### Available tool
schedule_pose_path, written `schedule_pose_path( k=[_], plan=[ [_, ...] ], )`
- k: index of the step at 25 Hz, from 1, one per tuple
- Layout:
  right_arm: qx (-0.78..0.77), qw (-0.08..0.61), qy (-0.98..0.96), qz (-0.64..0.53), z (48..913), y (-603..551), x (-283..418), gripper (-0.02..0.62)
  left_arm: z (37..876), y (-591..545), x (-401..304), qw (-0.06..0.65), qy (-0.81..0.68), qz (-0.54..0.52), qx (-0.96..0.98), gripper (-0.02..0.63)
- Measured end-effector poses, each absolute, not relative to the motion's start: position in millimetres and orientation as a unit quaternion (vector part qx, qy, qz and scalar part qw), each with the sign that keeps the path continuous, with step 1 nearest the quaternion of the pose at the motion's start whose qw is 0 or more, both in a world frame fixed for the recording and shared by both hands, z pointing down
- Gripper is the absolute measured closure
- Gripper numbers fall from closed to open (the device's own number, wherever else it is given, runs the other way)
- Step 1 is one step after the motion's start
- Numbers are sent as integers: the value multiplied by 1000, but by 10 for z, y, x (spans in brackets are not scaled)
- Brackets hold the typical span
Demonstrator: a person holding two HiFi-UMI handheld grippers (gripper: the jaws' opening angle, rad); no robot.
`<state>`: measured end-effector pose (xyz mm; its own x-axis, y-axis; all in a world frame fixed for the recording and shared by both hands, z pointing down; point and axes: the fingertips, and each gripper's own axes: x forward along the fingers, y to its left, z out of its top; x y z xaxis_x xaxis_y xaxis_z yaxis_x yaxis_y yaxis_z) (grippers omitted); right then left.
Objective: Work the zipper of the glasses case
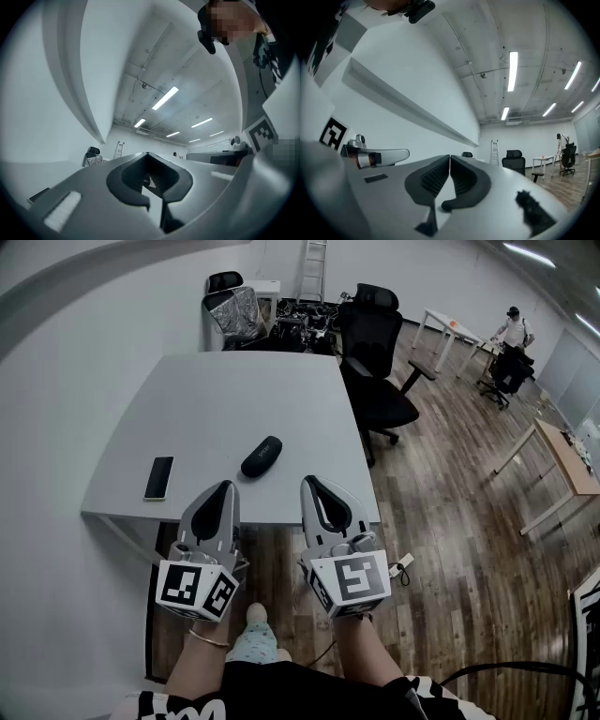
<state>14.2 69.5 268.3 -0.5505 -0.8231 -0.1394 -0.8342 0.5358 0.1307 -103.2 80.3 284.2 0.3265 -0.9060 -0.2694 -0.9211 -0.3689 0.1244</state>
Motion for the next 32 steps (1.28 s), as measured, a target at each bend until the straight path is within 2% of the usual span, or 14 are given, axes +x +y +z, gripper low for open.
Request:
schedule_pose_path(
  k=[6, 17, 23, 25, 27, 32],
  plan=[
    [-464, 17, 880, 97, 2759, 272, 35, 586, 2948, 384, -1080, 32, 567, 132, -813, 606],
    [-488, 23, 867, 100, 2740, -1230, -294, 586, 2957, -1189, -1360, 38, 539, 126, -832, 606],
    [-489, 7, 868, 91, 2816, -1637, -289, 586, 3228, -1719, -1302, 12, 516, 51, -855, 600],
    [-486, 8, 869, 92, 2805, -1731, -258, 586, 3458, -1918, -1275, -23, 504, 11, -863, 515],
    [-484, 9, 870, 95, 2780, -1800, -219, 585, 3753, -2093, -1245, -65, 494, -30, -866, 460],
    [-477, 7, 874, 93, 2794, -1930, -158, 586, 4755, -2367, -1091, -188, 432, -164, -867, 357]
  ],
)
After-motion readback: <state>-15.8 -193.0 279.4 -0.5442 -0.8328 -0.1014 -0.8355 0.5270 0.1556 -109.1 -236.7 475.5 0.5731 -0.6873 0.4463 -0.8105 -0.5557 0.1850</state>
